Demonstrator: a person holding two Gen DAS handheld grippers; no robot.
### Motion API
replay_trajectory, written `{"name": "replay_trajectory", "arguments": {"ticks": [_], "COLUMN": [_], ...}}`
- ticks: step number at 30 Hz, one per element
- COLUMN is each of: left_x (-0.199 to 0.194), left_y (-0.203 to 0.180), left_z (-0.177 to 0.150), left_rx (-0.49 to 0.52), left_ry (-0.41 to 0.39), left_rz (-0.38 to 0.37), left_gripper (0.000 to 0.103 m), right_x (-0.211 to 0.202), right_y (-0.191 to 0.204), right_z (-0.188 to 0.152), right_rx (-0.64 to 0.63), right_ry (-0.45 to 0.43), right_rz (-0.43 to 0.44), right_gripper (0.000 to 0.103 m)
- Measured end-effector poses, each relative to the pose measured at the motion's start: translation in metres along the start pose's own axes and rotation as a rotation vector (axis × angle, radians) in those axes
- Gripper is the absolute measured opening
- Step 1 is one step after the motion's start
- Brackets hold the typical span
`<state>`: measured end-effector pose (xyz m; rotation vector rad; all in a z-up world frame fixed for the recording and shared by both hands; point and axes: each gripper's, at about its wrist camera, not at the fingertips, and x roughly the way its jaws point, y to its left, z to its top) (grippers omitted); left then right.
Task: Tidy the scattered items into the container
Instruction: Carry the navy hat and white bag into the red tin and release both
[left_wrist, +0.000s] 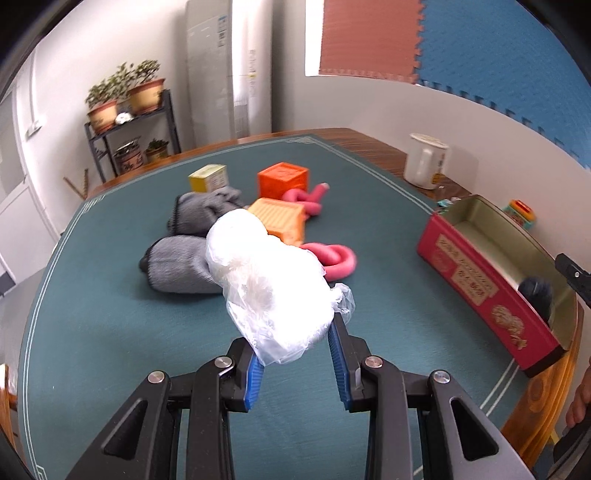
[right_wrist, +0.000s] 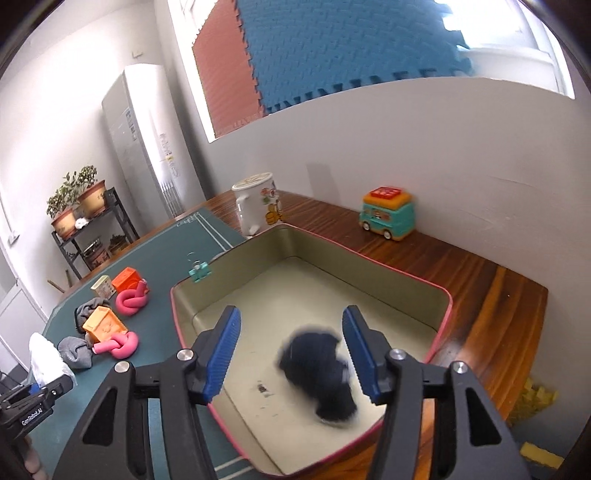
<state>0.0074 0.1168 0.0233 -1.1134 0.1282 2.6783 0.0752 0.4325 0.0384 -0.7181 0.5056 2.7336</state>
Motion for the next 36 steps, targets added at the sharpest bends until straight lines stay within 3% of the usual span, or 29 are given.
{"name": "replay_trajectory", "arguments": {"ticks": [11,16,32,33,36], "left_x": [0.003,0.009,0.038,0.040,0.044], "left_y": [-0.063,-0.101,-0.189,-0.192,-0.194], "left_z": [0.027,0.041,0.069,0.070,0.071], "left_rx": [0.099,0.152,0.267,0.268,0.257], "left_ry": [-0.019,-0.023,0.007,0.014,0.022], "left_rz": [-0.065,-0.128,-0.349,-0.366,-0.396], "left_gripper": [0.034,0.034,0.034,0.037,0.076], "right_x": [-0.009,-0.016,-0.015,-0.014,-0.010], "right_y": [-0.027,-0.040,-0.070,-0.071,-0.071], "right_z": [-0.005,-0.006,-0.002,-0.002,-0.002], "right_rx": [0.060,0.075,0.111,0.112,0.112], "right_ry": [-0.033,-0.055,-0.061,-0.059,-0.051], "right_rz": [0.015,-0.004,-0.051,-0.053,-0.055], "right_gripper": [0.063,0.067,0.068,0.068,0.068]}}
